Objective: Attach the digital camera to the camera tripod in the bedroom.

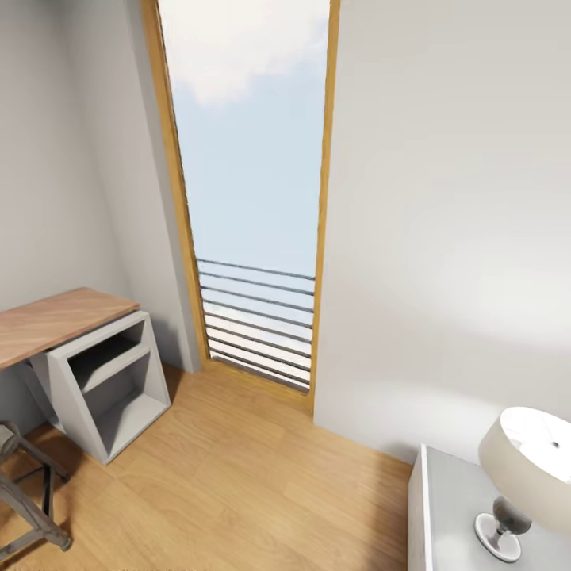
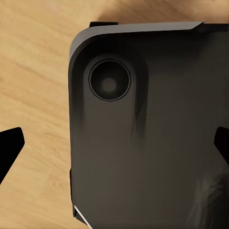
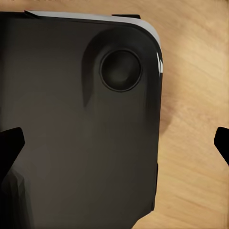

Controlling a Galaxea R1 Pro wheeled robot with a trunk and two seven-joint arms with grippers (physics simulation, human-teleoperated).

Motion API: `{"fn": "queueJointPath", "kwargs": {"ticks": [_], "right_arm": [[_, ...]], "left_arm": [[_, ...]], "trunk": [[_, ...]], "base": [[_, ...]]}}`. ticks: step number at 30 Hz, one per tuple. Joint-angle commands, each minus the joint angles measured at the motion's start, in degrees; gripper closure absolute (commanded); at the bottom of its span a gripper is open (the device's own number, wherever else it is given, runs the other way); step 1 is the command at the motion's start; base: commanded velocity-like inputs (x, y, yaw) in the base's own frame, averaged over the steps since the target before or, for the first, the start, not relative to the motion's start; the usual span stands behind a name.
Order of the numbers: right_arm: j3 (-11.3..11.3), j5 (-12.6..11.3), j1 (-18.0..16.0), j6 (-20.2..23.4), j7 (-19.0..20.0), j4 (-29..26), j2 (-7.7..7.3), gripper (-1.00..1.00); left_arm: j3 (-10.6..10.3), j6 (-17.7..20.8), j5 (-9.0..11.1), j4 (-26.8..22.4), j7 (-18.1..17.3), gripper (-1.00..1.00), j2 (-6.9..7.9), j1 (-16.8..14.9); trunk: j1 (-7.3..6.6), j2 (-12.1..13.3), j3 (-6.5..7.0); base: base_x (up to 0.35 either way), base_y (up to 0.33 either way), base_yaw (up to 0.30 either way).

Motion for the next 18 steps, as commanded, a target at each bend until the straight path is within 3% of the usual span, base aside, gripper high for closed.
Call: {"fn": "queueJointPath", "kwargs": {"ticks": [1, 18], "right_arm": [[0.0, 0.0, 0.0, -0.2, -0.1, 0.0, 0.03, -1.0], [0.0, 0.0, 0.0, -0.1, -0.1, 0.0, 0.06, -1.0]], "left_arm": [[0.0, -0.1, 0.1, -0.1, 0.1, -1.0, -0.01, 0.0], [0.1, -0.1, 0.1, -0.1, 0.1, -1.0, -0.01, 0.0]], "trunk": [[0.0, 0.0, -0.04], [0.0, 0.0, -0.04]], "base": [[0.0, 0.0, 0.139], [0.0, 0.0, 0.131]]}}
